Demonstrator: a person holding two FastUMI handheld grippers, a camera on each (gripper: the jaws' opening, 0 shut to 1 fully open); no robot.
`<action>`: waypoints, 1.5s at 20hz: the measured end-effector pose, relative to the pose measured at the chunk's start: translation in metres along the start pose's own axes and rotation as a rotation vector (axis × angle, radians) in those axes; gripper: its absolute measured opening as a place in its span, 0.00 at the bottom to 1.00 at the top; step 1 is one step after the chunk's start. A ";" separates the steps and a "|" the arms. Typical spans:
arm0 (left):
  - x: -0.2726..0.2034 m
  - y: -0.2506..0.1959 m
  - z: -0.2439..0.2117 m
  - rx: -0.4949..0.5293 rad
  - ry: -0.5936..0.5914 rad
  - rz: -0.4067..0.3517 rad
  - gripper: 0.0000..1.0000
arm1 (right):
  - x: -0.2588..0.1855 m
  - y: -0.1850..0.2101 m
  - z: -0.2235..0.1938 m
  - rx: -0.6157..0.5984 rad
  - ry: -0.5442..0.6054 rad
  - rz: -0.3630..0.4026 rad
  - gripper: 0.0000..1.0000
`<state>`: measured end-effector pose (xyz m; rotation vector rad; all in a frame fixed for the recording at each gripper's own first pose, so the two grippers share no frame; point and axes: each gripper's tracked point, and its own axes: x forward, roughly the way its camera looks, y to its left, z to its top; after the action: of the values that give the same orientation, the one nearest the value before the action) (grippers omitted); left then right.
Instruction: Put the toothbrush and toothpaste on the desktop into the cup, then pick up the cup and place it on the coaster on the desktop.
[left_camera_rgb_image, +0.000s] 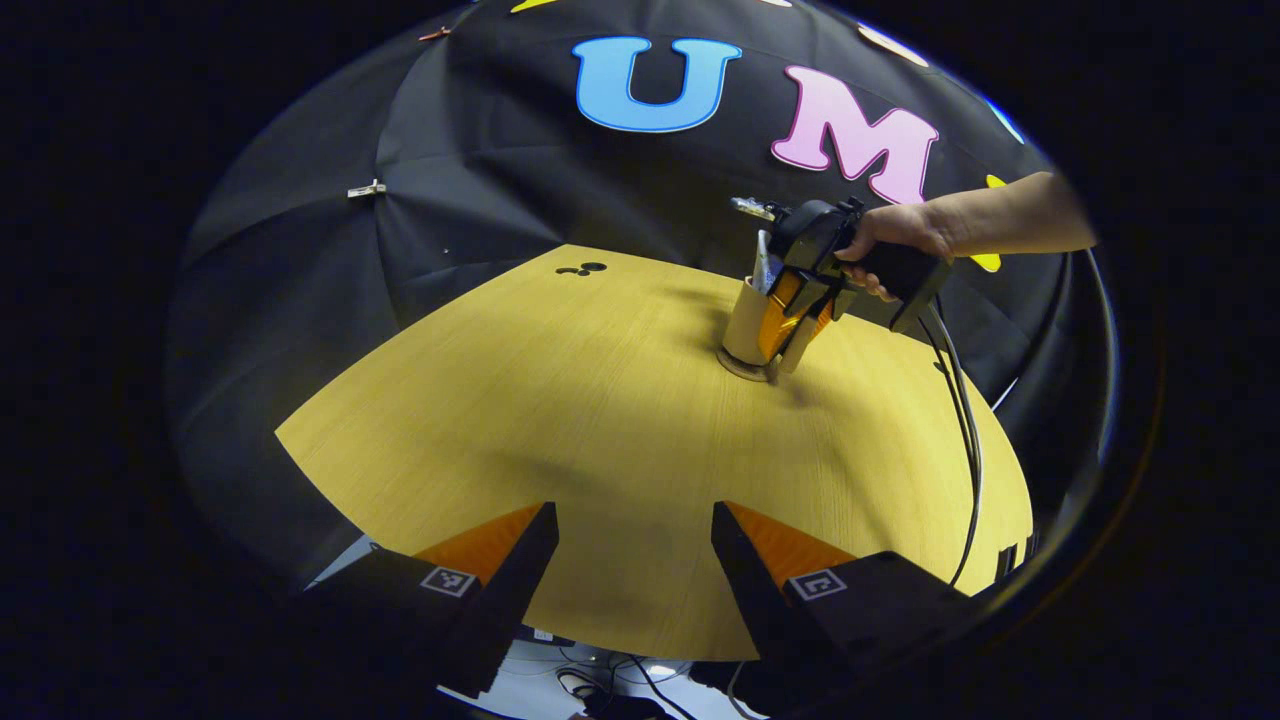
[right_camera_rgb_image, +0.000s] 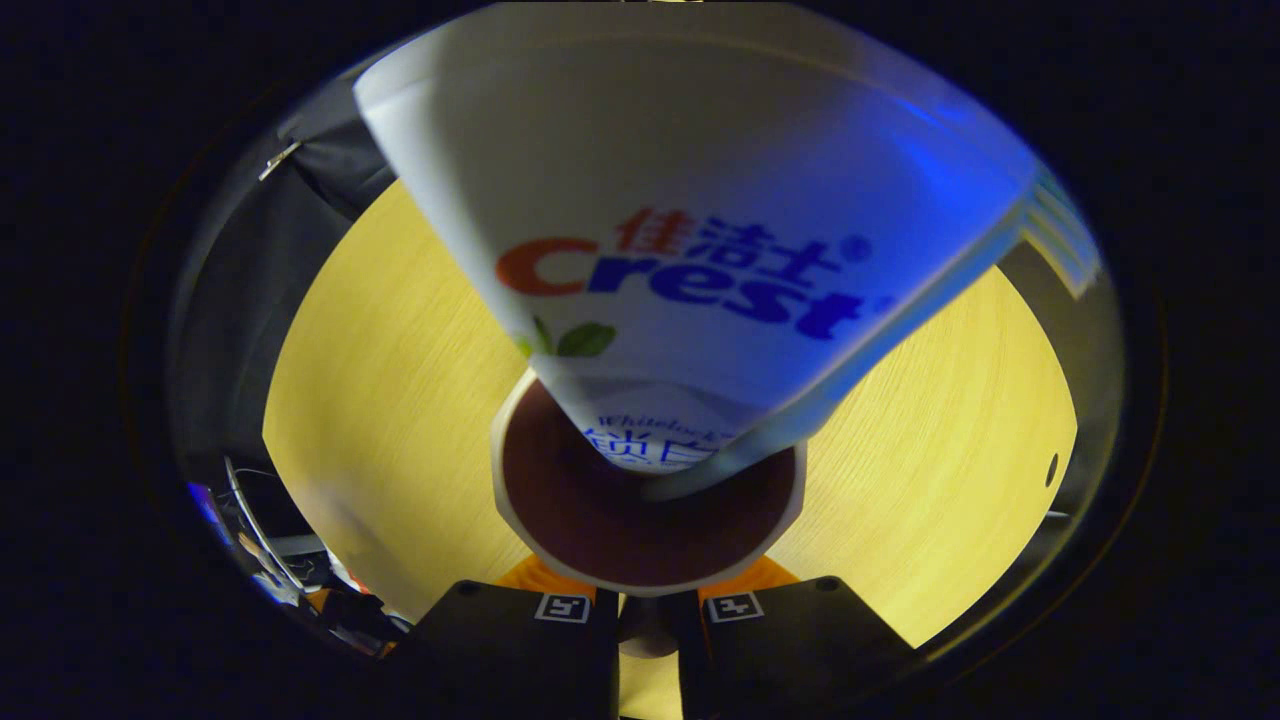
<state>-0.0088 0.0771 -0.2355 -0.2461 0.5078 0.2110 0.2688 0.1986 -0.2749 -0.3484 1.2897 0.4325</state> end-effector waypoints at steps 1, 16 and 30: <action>-0.001 0.004 0.002 0.004 -0.009 0.006 0.98 | 0.000 0.000 -0.002 -0.005 0.008 -0.005 0.27; -0.030 0.023 0.013 0.032 -0.047 0.035 0.97 | -0.042 0.002 -0.003 0.061 -0.044 0.044 0.97; -0.094 -0.023 0.040 0.166 -0.136 -0.134 0.97 | -0.251 -0.008 -0.087 0.223 -0.565 0.002 0.98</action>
<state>-0.0650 0.0532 -0.1502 -0.1018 0.3696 0.0540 0.1452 0.1209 -0.0529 -0.0274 0.7748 0.3509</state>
